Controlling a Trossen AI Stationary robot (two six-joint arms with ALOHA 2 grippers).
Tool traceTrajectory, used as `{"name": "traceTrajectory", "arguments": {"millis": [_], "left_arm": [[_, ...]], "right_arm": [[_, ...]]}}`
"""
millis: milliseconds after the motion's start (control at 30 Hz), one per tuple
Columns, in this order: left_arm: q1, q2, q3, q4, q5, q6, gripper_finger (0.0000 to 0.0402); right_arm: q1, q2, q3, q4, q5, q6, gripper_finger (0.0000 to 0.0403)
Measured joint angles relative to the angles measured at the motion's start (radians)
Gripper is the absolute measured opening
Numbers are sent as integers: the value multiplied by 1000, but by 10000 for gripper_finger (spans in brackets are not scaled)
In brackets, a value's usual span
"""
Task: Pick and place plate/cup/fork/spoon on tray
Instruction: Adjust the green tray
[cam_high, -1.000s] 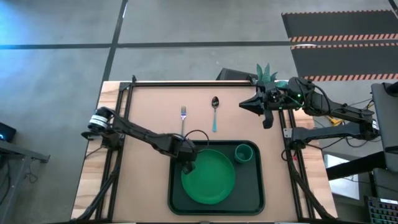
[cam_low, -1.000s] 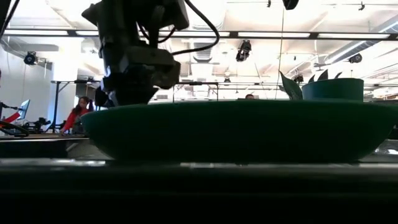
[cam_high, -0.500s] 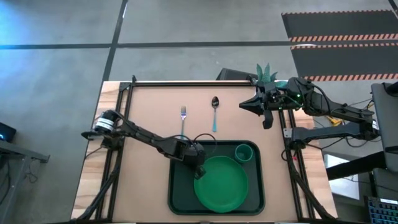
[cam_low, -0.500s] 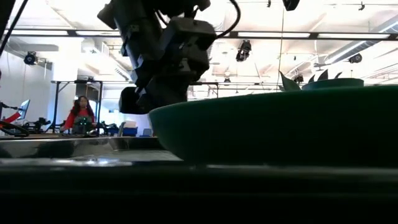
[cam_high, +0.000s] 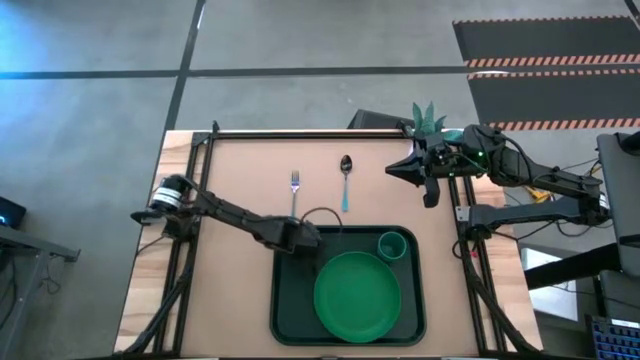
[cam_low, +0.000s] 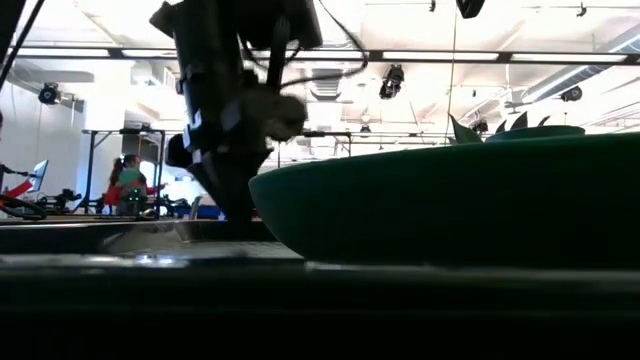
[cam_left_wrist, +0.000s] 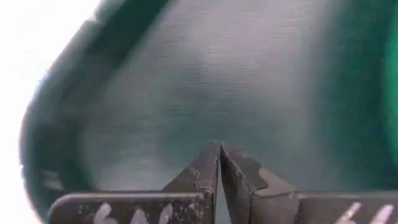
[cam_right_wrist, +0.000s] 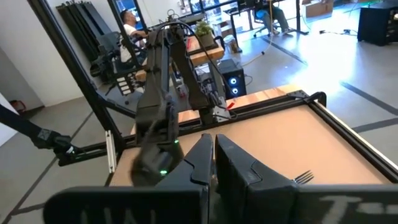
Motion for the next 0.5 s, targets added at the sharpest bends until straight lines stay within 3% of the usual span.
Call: {"name": "traceTrajectory", "arguments": {"millis": [500], "left_arm": [[61, -6, -79, -88, 41, 18, 0]], "right_arm": [[0, 0, 0, 1, 3, 1, 9]]}}
